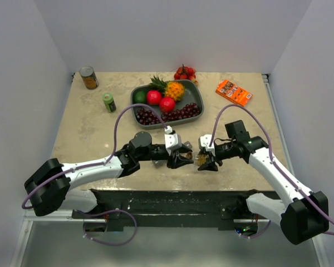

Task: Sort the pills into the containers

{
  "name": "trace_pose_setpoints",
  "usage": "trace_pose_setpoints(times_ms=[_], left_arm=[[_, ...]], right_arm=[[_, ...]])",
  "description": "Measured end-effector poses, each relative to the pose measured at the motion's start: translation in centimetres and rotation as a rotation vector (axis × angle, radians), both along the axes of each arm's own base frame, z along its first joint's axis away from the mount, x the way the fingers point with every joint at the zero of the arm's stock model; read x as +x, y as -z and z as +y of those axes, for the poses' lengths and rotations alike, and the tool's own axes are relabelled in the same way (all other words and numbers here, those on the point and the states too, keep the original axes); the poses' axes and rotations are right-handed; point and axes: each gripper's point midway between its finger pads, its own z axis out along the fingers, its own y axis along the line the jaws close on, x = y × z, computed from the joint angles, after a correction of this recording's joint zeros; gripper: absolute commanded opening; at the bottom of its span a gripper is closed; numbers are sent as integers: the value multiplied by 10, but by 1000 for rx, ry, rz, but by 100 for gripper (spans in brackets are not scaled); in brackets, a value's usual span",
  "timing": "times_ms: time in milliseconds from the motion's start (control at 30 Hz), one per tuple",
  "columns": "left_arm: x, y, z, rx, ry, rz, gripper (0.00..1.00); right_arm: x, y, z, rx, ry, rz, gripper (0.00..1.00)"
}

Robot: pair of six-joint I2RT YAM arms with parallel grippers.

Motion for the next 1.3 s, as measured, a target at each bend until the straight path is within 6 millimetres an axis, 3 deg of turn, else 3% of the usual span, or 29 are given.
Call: trace_pose_setpoints(times_ms=[333, 400, 433, 467, 533, 633, 700, 900, 1100, 1200, 1300], left_arm=[[25, 4, 0, 56, -422, 838, 0], [25, 5, 1, 63, -487, 947, 15], [25, 6, 2, 63, -509, 984, 40], [26, 6, 3, 63, -527, 1013, 53], [26, 7, 4, 65, -547, 1043, 69], [26, 12, 8, 90, -565, 1040, 88], [24, 13, 13, 101, -567, 1021, 93], [19, -4, 37, 48, -524, 875, 94], [1, -26, 69, -57, -387, 512, 98], [-17, -24, 76, -109, -252, 267, 99], [-21, -15, 74, -94, -175, 89, 99]], right_arm=[[16, 1, -3, -27, 91, 10, 0], [16, 2, -2, -27, 94, 14, 0], [17, 2, -2, -27, 96, 15, 0], [17, 2, -3, -28, 99, 17, 0], [17, 2, -3, -28, 101, 19, 0], [18, 0, -2, -21, 100, 13, 0], [19, 0, -2, -20, 103, 11, 0], [19, -1, -2, -14, 102, 11, 0], [17, -2, -1, -5, 84, 6, 1], [15, -1, -1, -4, 67, 0, 1], [11, -1, 0, 4, 45, -2, 1]])
